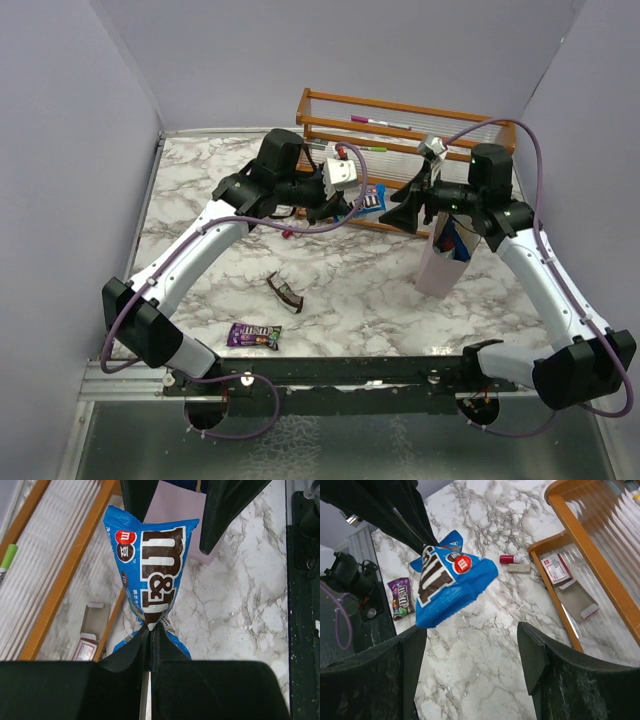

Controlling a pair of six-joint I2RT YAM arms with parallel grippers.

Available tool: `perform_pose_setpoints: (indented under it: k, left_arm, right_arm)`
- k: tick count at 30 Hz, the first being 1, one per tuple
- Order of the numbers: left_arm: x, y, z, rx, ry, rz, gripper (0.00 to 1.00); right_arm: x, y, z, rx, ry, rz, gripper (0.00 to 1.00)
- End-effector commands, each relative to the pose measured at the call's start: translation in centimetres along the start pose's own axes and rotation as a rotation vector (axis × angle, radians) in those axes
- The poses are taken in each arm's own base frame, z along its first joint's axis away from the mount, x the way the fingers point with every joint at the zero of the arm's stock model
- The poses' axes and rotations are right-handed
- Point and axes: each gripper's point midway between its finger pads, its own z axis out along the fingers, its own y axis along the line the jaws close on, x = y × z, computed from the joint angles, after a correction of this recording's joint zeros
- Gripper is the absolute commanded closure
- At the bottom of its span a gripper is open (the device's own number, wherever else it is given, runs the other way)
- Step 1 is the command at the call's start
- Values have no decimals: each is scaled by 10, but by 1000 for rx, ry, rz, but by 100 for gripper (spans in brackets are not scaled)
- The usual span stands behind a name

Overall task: Place the snacks into the paper bag
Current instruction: Place the snack in the paper bag.

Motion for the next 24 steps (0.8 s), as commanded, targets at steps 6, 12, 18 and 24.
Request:
perform_pose_setpoints:
  k: [6, 12, 18, 24]
  left_arm:
    - [-27, 7, 1, -70, -85, 42, 100]
    - [-31, 6, 4, -79, -93, 39, 100]
    - [-28, 6, 8, -88, -79, 39, 100]
    - [-25, 4, 12, -92, -67, 46, 100]
  right_arm:
    - [-27, 22, 0, -81, -122, 81, 28]
    - [-26, 19, 1, -65, -128, 115, 35]
    - [-32, 24, -2, -79, -139, 106, 45]
    - [-33, 28, -4, -86, -147, 103, 39]
